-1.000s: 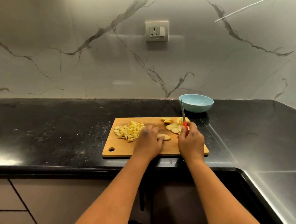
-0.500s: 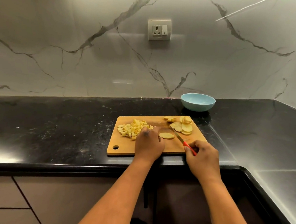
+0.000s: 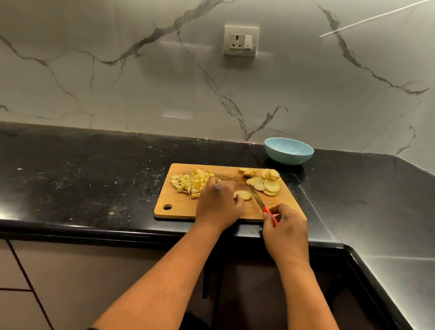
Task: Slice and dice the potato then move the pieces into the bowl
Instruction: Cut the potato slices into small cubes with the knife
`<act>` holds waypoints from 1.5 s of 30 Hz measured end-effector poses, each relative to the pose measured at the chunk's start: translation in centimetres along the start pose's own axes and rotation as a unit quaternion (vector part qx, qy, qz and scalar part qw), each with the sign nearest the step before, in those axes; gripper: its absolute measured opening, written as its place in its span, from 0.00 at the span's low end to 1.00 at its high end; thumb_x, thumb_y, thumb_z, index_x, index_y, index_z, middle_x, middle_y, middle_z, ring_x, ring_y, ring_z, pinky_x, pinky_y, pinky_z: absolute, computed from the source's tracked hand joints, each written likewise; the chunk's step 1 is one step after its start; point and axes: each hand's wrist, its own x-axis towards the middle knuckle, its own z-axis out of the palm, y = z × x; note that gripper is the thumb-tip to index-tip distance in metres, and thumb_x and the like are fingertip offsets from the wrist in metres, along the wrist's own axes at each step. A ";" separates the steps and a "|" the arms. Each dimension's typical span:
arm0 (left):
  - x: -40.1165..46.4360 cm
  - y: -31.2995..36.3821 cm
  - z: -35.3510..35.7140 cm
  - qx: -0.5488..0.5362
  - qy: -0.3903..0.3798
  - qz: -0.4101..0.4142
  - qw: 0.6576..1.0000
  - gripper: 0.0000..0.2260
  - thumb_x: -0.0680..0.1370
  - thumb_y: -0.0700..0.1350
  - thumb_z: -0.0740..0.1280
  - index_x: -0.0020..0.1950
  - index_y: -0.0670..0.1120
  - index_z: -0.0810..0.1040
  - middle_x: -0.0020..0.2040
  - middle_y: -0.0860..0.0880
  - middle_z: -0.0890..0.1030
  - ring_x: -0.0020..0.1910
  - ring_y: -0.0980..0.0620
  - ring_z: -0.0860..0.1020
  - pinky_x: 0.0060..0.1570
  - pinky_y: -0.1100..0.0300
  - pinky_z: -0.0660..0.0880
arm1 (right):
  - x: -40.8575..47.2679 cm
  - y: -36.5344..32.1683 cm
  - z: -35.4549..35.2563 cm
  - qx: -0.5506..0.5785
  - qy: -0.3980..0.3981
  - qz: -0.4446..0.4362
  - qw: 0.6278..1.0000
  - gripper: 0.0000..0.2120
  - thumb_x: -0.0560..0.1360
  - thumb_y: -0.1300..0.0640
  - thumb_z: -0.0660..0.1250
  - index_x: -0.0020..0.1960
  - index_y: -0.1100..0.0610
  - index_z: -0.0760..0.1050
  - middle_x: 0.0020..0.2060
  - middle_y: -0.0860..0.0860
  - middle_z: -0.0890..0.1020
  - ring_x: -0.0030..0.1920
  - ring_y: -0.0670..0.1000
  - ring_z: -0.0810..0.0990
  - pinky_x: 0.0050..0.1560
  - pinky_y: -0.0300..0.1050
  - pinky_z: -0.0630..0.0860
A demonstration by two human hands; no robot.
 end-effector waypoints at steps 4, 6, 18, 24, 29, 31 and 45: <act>0.6 -0.2 0.4 0.003 -0.044 0.027 0.999 0.18 0.79 0.55 0.64 0.67 0.53 0.77 0.63 0.52 0.79 0.63 0.50 0.70 0.60 0.53 0.70 | 0.4 0.0 -0.6 0.045 -0.008 -0.004 0.999 0.09 0.78 0.58 0.67 0.57 0.57 0.78 0.41 0.50 0.79 0.37 0.44 0.74 0.35 0.32 0.67; 0.7 -0.3 0.4 -0.001 -0.063 0.012 0.998 0.16 0.79 0.55 0.64 0.65 0.54 0.79 0.63 0.50 0.79 0.65 0.49 0.69 0.63 0.52 0.68 | 0.7 0.0 -0.9 0.021 -0.025 -0.012 0.999 0.10 0.78 0.58 0.66 0.59 0.58 0.77 0.45 0.52 0.80 0.41 0.48 0.75 0.40 0.38 0.69; 0.3 0.4 -0.2 0.055 -0.079 0.024 0.995 0.15 0.80 0.48 0.59 0.62 0.54 0.81 0.59 0.45 0.80 0.64 0.45 0.69 0.61 0.50 0.65 | 4.7 -4.2 -3.5 -0.179 -0.208 -0.069 0.959 0.09 0.80 0.59 0.62 0.59 0.54 0.74 0.47 0.53 0.76 0.44 0.51 0.76 0.45 0.45 0.77; 0.1 0.2 -0.1 0.059 -0.071 0.040 0.995 0.14 0.80 0.48 0.58 0.59 0.53 0.82 0.54 0.44 0.80 0.59 0.45 0.71 0.57 0.52 0.68 | 6.0 -6.6 -3.9 -0.272 -0.259 -0.110 0.920 0.16 0.77 0.64 0.65 0.64 0.59 0.75 0.53 0.55 0.80 0.51 0.52 0.79 0.56 0.45 0.78; 0.2 0.0 0.3 0.067 -0.064 0.058 0.994 0.15 0.79 0.48 0.58 0.57 0.52 0.82 0.52 0.48 0.83 0.55 0.46 0.72 0.50 0.54 0.70 | 5.0 -6.3 -4.7 -0.258 -0.274 -0.107 0.920 0.14 0.77 0.63 0.66 0.62 0.58 0.75 0.49 0.54 0.78 0.47 0.51 0.77 0.50 0.42 0.77; 0.4 -0.1 0.6 0.080 -0.057 0.066 0.993 0.15 0.78 0.48 0.57 0.56 0.51 0.82 0.52 0.50 0.84 0.53 0.47 0.72 0.48 0.54 0.70 | 4.6 -6.0 -5.5 -0.255 -0.278 -0.103 0.920 0.12 0.76 0.63 0.66 0.60 0.58 0.77 0.46 0.53 0.78 0.44 0.50 0.76 0.45 0.40 0.76; 0.1 -0.4 0.7 0.072 -0.074 0.064 0.993 0.17 0.79 0.49 0.58 0.66 0.52 0.79 0.62 0.50 0.81 0.65 0.46 0.69 0.62 0.50 0.70 | 5.1 -6.7 -8.7 -0.290 -0.258 -0.109 0.915 0.14 0.79 0.60 0.65 0.64 0.56 0.73 0.51 0.52 0.79 0.48 0.50 0.77 0.49 0.40 0.75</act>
